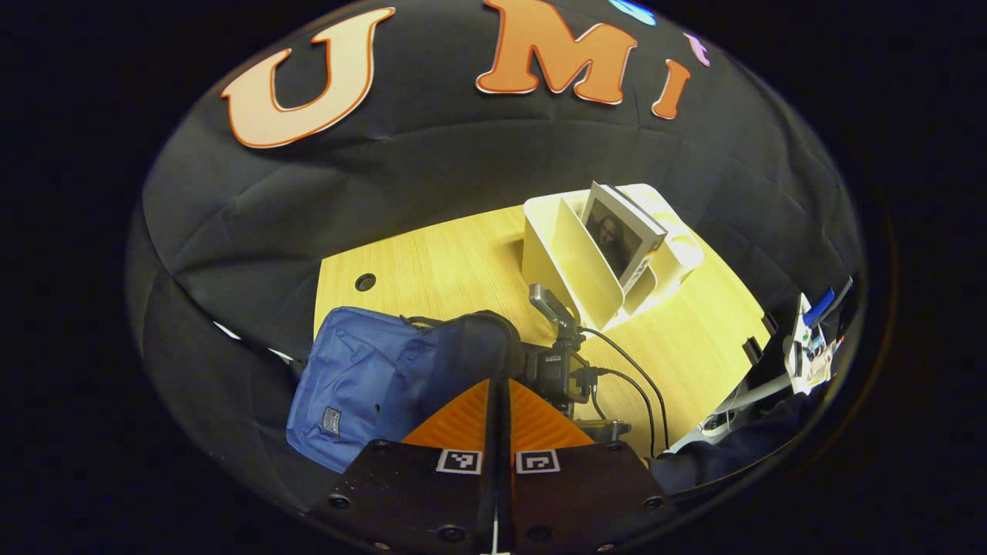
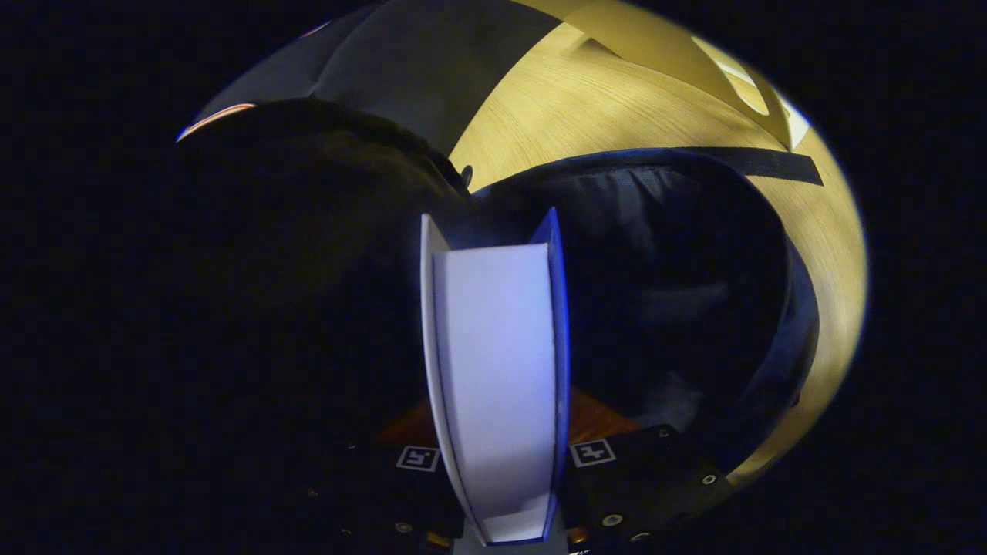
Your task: Open the schoolbag, grab two books from the bookshelf and put them into the schoolbag.
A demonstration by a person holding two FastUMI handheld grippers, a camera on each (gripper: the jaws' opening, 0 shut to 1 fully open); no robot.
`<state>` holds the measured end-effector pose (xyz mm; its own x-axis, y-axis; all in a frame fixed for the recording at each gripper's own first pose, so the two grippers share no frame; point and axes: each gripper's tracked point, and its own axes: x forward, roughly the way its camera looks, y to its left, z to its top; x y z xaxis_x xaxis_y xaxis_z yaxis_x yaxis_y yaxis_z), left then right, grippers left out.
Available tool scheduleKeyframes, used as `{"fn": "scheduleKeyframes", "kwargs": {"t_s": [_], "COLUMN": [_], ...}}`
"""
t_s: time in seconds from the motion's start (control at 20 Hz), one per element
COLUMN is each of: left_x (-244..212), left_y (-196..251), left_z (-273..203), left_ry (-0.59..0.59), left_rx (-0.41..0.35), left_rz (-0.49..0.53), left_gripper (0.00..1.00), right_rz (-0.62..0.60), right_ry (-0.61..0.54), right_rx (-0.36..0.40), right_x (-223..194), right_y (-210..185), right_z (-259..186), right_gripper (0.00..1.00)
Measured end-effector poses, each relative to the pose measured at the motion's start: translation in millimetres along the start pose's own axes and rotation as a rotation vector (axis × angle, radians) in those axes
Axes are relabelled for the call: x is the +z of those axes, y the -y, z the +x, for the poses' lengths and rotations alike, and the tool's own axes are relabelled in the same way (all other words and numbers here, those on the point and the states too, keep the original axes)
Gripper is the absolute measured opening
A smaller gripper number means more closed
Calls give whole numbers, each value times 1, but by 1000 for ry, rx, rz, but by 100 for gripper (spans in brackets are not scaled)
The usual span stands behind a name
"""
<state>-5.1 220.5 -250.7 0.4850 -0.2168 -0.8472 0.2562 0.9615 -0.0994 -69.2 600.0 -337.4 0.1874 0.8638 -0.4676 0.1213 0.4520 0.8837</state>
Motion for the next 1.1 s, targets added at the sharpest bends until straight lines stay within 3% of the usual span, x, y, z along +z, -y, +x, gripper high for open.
{"fn": "scheduleKeyframes", "kwargs": {"t_s": [0.05, 0.1, 0.15, 0.35, 0.4, 0.5, 0.6, 0.65, 0.7, 0.9, 1.1], "left_x": [3, 4, 7, 9, 8, 7, 6, 6, 7, 6, 6], "left_y": [-8, -15, -21, -30, -30, -29, -27, -27, -27, -30, -28], "left_z": [-1, -4, -7, -11, -12, -11, -9, -10, -11, -14, -14], "left_ry": [8, 15, 20, 45, 48, 52, 49, 54, 58, 68, 75], "left_rx": [9, 16, 23, 25, 23, 20, 15, 19, 16, 27, 36], "left_rz": [-17, -35, -55, -97, -102, -112, -117, -116, -119, -131, -139], "left_gripper": [2, 2, 2, 2, 6, 2, 2, 2, 2, 2, 2], "right_rz": [-16, -36, -53, -64, -77, -123, -140, -145, -155, -155, -159], "right_ry": [-5, -18, -33, -134, -155, -169, -211, -229, -247, -272, -267], "right_rx": [-34, -72, -88, -119, -130, -131, -149, -139, -139, -203, -161], "right_x": [2, 2, 1, -12, -17, -17, -27, -32, -35, -30, -21], "right_y": [5, 9, 11, 11, 13, 12, 12, 8, 11, 21, 11], "right_z": [-3, -8, -11, -28, -33, -35, -35, -39, -41, -61, -71], "right_gripper": [50, 46, 63, 79, 90, 95, 94, 78, 95, 95, 96]}}
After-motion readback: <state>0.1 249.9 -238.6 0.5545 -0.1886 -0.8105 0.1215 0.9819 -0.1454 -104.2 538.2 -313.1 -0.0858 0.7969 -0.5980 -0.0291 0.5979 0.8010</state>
